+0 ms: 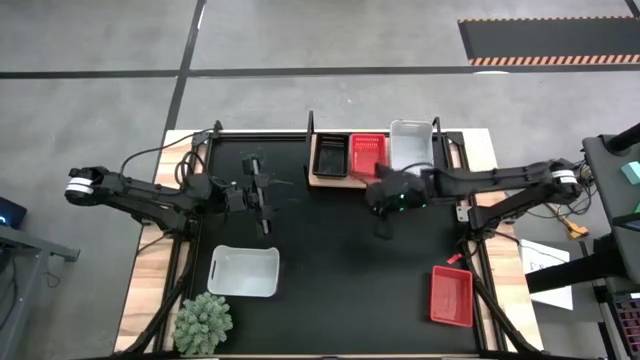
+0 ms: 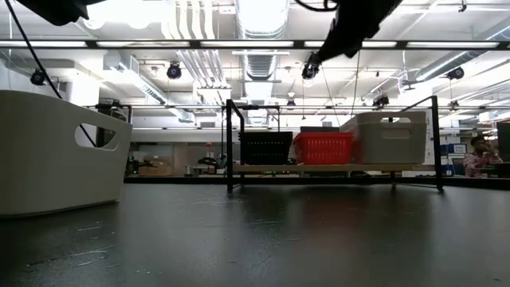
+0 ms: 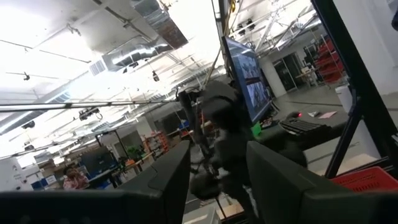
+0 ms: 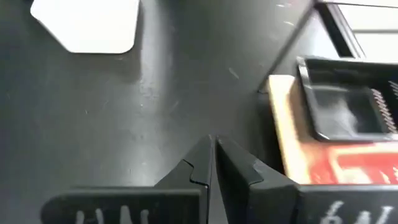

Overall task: Stack baskets on shelf by color
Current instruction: Adjust the white bin on the table

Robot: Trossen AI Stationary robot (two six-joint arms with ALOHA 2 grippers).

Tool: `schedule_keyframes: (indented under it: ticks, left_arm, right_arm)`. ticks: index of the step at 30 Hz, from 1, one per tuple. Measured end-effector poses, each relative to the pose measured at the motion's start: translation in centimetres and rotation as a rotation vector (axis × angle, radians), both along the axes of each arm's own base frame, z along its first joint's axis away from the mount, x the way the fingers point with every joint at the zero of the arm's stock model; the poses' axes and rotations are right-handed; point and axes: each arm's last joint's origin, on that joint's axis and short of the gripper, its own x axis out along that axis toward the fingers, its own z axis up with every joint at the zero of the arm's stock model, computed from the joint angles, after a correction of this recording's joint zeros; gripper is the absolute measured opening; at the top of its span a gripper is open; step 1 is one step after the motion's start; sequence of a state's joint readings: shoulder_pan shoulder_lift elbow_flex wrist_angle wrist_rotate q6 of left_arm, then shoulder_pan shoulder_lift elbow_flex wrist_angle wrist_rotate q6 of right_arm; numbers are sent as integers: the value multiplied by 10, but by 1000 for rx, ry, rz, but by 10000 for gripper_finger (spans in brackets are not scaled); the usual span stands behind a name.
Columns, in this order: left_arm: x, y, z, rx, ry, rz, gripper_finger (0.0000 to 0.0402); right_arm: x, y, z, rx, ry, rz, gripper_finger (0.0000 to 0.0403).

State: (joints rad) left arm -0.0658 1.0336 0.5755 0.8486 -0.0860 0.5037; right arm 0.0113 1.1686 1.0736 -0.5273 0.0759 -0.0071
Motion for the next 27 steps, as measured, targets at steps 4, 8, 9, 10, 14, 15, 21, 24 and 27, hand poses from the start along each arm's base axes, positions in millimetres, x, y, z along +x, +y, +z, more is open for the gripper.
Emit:
schedule_keyframes:
  ticks: [4, 8, 9, 10, 14, 15, 21, 24, 27]
  left_arm:
    - [0, 0, 0, -7, -3, -3, 143]
    - [0, 0, 0, -38, -6, -16, 143]
    - [0, 0, 0, -56, -6, -27, 143]
    - [1, -1, -1, -77, -2, -44, 143]
    - [11, -4, -12, -227, 54, -176, 143]
    - [15, -7, -17, -272, 82, -208, 143]
    - [39, -34, -36, -516, 209, -340, 143]
    - [48, -49, -39, -617, 297, -358, 143]
    - [51, -63, -40, -706, 467, -289, 143]
  right_arm:
    - [5, 13, -16, -44, -158, 81, 13]
    - [1, 25, -42, -67, -172, 149, 13]
    - [0, 27, -46, -76, -164, 163, 13]
    - [-2, 29, -49, -84, -157, 177, 13]
    - [-8, 37, -62, -95, -119, 224, 13]
    - [-9, 39, -65, -100, -101, 243, 13]
    - [-12, 46, -65, -141, -92, 306, 13]
    - [-13, 46, -66, -143, -83, 309, 13]
    - [-15, 46, -69, -135, -45, 306, 13]
